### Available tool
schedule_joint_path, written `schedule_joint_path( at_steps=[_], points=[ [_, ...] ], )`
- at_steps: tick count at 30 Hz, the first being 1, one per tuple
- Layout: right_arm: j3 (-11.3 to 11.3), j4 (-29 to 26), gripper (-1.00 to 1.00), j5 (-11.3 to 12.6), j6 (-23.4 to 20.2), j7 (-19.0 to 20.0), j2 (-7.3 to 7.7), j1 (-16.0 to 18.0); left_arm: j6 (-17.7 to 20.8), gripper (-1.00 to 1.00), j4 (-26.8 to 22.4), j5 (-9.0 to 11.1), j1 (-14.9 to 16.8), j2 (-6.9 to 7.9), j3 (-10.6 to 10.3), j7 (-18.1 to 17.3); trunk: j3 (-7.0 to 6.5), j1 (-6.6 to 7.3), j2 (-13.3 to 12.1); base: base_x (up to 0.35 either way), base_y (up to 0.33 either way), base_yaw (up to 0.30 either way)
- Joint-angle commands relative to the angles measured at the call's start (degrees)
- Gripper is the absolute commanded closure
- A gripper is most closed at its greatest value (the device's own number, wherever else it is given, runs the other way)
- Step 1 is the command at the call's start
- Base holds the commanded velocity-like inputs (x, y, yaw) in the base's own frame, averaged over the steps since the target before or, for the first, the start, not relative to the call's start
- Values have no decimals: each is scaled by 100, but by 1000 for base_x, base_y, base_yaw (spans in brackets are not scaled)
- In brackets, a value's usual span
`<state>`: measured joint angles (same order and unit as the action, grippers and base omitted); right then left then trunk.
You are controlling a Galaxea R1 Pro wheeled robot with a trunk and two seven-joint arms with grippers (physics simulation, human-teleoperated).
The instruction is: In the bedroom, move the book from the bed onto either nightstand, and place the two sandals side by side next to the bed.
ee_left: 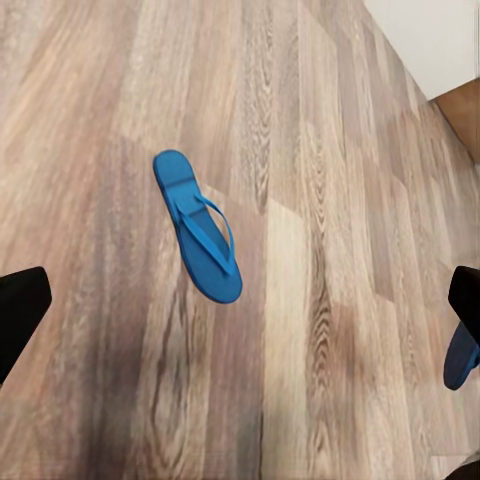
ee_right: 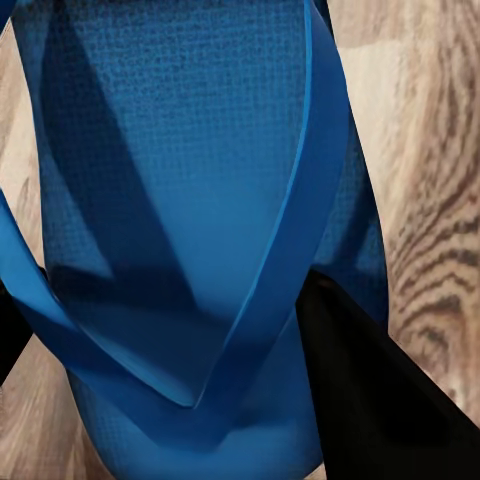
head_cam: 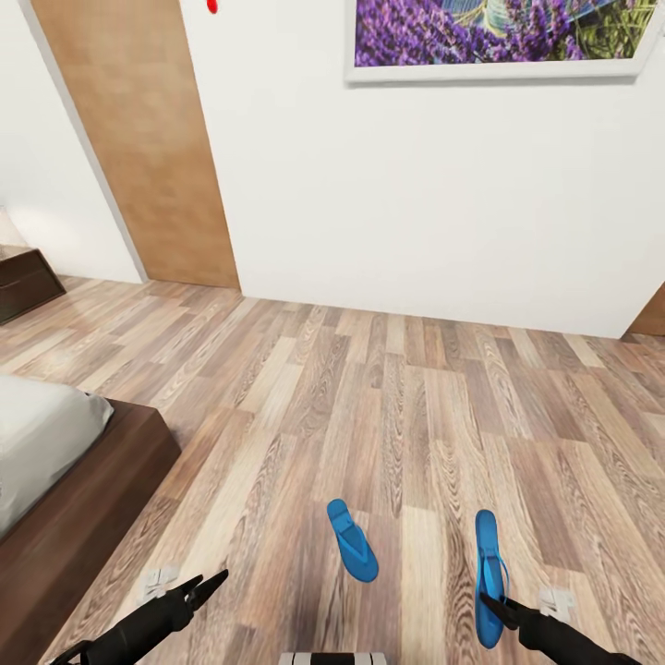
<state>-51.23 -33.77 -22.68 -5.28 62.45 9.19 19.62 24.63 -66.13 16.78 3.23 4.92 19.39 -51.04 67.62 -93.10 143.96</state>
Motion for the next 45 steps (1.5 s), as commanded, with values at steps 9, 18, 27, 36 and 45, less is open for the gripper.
schedule_joint_path(
  at_steps=[9,18,27,36,45],
  points=[
    [-36,-7,100,-25,-69,37,-5,7,50,-100,1,35,2,0,4,-11,-196,24,-10,0,0,0],
    [-36,-7,100,-25,-69,33,-5,7,50,-100,2,35,2,0,12,-13,-395,47,-23,0,0,0],
    [-36,-7,100,-25,-69,31,-5,7,50,-100,3,35,2,0,12,-11,-594,71,-35,0,0,0],
    [-35,-7,100,-25,-69,31,-5,7,50,-100,-1,35,2,0,12,-14,-794,94,-47,0,0,0],
    [-36,-7,100,-25,-69,33,-5,7,50,-100,1,35,2,0,12,-12,-993,117,-59,0,0,0]
  ],
)
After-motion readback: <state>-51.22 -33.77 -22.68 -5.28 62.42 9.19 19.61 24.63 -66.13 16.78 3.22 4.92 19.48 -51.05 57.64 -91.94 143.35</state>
